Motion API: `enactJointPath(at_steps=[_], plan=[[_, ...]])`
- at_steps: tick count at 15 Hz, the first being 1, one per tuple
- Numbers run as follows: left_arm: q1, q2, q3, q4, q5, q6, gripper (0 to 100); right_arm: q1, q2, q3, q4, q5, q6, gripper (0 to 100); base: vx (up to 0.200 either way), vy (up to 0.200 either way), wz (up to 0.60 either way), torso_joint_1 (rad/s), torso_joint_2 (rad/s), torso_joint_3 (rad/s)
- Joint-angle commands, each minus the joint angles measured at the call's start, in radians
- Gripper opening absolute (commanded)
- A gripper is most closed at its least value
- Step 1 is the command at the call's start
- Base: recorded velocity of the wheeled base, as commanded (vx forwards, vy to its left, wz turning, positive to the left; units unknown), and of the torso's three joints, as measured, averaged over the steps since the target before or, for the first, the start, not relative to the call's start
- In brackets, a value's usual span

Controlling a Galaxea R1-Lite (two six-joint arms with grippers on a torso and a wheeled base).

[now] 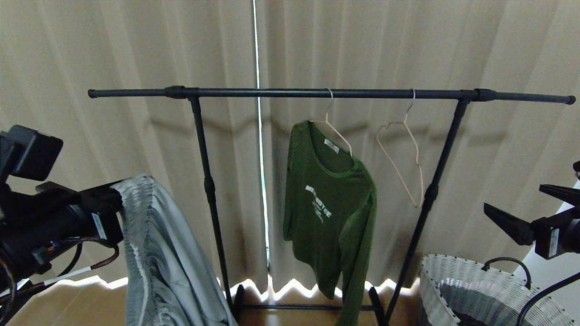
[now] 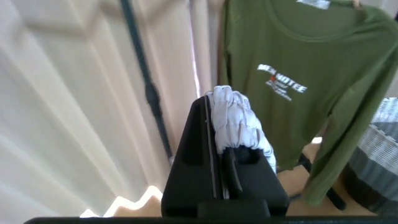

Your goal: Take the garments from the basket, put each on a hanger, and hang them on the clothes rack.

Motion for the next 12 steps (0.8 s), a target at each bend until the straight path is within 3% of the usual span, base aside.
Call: enactJointPath(at_steps=[1,4,7,12], plan=[[-0.002,0.001,0.005,-0.007,0.000,0.001,0,-0.004,0.006,-0.045,0.016,-0.018,-0.003,100,0.000,0.000,0.00,0.000,0.00,0.000],[-0.002,0.003,0.008,-0.014,-0.001,0.001,0,-0.009,0.051,-0.137,0.057,-0.053,0.000,100,0.000,0.000,0.00,0.000,0.00,0.000],[-0.001,0.019,0.010,-0.015,0.000,0.005,0,-0.037,0.040,-0.093,0.071,-0.067,-0.001,100,0.000,0.000,0.00,0.000,0.00,0.000],[-0.001,0.013,0.016,-0.032,0.000,0.005,0,-0.004,0.037,-0.106,0.065,-0.075,-0.004,100,0.000,0.000,0.00,0.000,0.00,0.000]])
